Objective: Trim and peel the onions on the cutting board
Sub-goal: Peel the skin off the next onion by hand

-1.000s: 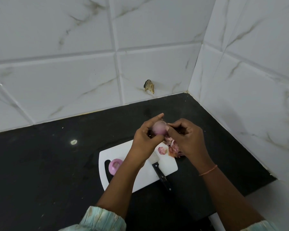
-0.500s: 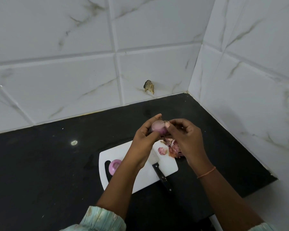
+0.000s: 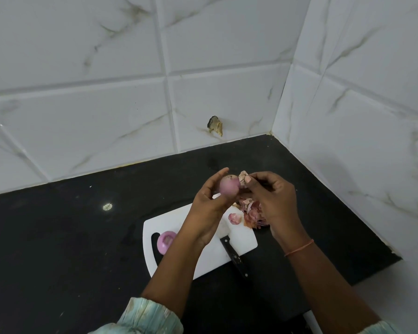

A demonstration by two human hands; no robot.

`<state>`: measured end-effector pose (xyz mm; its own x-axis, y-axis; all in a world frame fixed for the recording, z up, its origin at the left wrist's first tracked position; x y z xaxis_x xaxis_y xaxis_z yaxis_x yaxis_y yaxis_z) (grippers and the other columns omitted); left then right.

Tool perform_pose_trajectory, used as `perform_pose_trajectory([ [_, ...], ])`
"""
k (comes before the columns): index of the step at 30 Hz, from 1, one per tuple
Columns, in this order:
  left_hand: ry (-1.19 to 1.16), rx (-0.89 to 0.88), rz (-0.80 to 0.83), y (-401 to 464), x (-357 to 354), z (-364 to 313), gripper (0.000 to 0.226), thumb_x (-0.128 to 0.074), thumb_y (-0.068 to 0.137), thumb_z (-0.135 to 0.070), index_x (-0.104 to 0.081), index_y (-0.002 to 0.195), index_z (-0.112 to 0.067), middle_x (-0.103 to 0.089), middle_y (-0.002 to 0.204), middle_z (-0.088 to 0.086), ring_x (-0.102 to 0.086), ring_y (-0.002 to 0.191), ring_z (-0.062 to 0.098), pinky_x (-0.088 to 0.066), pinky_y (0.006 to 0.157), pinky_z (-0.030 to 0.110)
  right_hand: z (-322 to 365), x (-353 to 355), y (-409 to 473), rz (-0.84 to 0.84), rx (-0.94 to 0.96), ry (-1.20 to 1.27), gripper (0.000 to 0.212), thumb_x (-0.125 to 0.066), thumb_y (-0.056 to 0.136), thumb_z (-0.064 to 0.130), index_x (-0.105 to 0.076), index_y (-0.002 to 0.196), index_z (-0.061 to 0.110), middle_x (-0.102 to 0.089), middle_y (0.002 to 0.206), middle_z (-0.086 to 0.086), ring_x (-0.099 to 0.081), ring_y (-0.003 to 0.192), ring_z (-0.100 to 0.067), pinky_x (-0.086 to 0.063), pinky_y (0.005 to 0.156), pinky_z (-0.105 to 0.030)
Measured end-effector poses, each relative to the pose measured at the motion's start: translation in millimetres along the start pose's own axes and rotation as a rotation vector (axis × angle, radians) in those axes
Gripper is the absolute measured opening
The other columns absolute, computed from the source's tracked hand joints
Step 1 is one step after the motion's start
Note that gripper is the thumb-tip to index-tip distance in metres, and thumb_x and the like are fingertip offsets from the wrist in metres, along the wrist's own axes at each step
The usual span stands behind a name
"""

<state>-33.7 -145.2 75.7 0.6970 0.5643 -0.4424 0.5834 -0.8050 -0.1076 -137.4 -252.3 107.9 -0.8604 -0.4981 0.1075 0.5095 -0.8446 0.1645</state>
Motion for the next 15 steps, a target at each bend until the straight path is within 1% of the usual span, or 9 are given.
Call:
perform_pose_trajectory([
  [2, -0.074, 0.037, 0.006, 0.2, 0.3, 0.9, 0.051, -0.068, 0.083, -0.02, -0.059, 0.133, -0.016, -0.066, 0.128, 0.007, -0.067, 0.113, 0.02, -0.056, 0.086, 0.027, -0.1, 0.2, -0.6, -0.002, -0.036, 0.087, 0.004, -0.07, 0.086, 0.01, -0.069, 0.089, 0.013, -0.071, 0.078, 0.005, -0.07, 0.071, -0.004, -0.052, 0.057, -0.012],
  [4, -0.078, 0.063, -0.013, 0.2, 0.2, 1.3, 0.04, -0.061, 0.092, -0.02, -0.061, 0.131, -0.013, -0.07, 0.12, 0.005, -0.07, 0.104, 0.014, -0.055, 0.08, 0.023, 0.1, -0.1, -1.4, 0.001, -0.047, 0.12, 0.004, -0.07, 0.086, 0.009, -0.069, 0.089, 0.011, -0.072, 0.074, 0.003, -0.071, 0.067, -0.01, -0.054, 0.057, -0.015],
  [6, -0.111, 0.089, -0.026, 0.3, -0.1, 2.8, 0.027, -0.054, 0.099, -0.019, -0.066, 0.122, -0.012, -0.074, 0.107, 0.004, -0.071, 0.095, 0.013, -0.056, 0.079, 0.024, -2.3, 2.2, -1.4, -0.029, -0.05, 0.122, 0.002, -0.069, 0.087, 0.009, -0.069, 0.088, 0.01, -0.071, 0.07, 0.001, -0.069, 0.06, -0.011, -0.054, 0.053, -0.017],
  [8, -0.175, 0.128, -0.057, 0.2, 0.7, 4.6, 0.023, -0.053, 0.099, -0.02, -0.074, 0.104, -0.013, -0.075, 0.1, 0.009, -0.07, 0.093, 0.018, -0.056, 0.079, 0.026, -7.4, 7.7, 1.0, -0.079, -0.054, 0.101, 0.002, -0.069, 0.087, 0.008, -0.069, 0.086, 0.01, -0.07, 0.066, 0.004, -0.067, 0.056, -0.007, -0.052, 0.052, -0.015],
  [9, -0.199, 0.148, -0.072, 0.1, 1.5, 5.2, 0.023, -0.054, 0.098, -0.02, -0.077, 0.098, -0.013, -0.074, 0.1, 0.011, -0.069, 0.093, 0.02, -0.055, 0.079, 0.028, -10.4, 10.5, 2.6, -0.099, -0.056, 0.076, 0.004, -0.069, 0.087, 0.009, -0.069, 0.085, 0.012, -0.07, 0.066, 0.006, -0.067, 0.058, -0.006, -0.053, 0.053, -0.016],
  [10, -0.216, 0.165, -0.083, 0.1, 2.4, 5.6, 0.024, -0.054, 0.098, -0.021, -0.077, 0.096, -0.013, -0.073, 0.101, 0.013, -0.068, 0.092, 0.022, -0.055, 0.077, 0.028, -14.7, 13.3, 4.7, -0.115, -0.062, 0.052, 0.005, -0.069, 0.086, 0.01, -0.069, 0.085, 0.015, -0.07, 0.07, 0.006, -0.068, 0.062, -0.007, -0.056, 0.057, -0.019],
  [12, -0.237, 0.183, -0.091, 0.4, 3.7, 7.2, 0.023, -0.051, 0.099, -0.019, -0.071, 0.106, -0.009, -0.072, 0.102, 0.015, -0.067, 0.09, 0.022, -0.056, 0.074, 0.027, -26.6, 19.0, 9.8, -0.148, -0.096, 0.016, 0.005, -0.071, 0.086, 0.011, -0.07, 0.085, 0.016, -0.072, 0.079, 0.002, -0.07, 0.073, -0.014, -0.059, 0.067, -0.029],
  [15, -0.249, 0.193, -0.086, 0.9, 4.0, 9.5, 0.027, -0.047, 0.1, -0.017, -0.065, 0.117, -0.006, -0.07, 0.105, 0.016, -0.066, 0.086, 0.021, -0.057, 0.07, 0.026, -45.0, 26.6, 15.9, -0.185, -0.169, 0.004, 0.005, -0.072, 0.085, 0.011, -0.07, 0.086, 0.016, -0.073, 0.084, -0.003, -0.071, 0.078, -0.021, -0.06, 0.074, -0.039],
])
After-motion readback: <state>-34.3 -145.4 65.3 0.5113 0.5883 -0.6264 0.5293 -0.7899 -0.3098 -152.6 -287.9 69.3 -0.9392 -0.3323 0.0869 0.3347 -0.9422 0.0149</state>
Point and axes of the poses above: each hand's wrist, its own y-axis towards the middle knuckle, its own x-axis out of the back of the hand, z = x × y, the point moved 6 cm from there along y, towards the middle knuckle
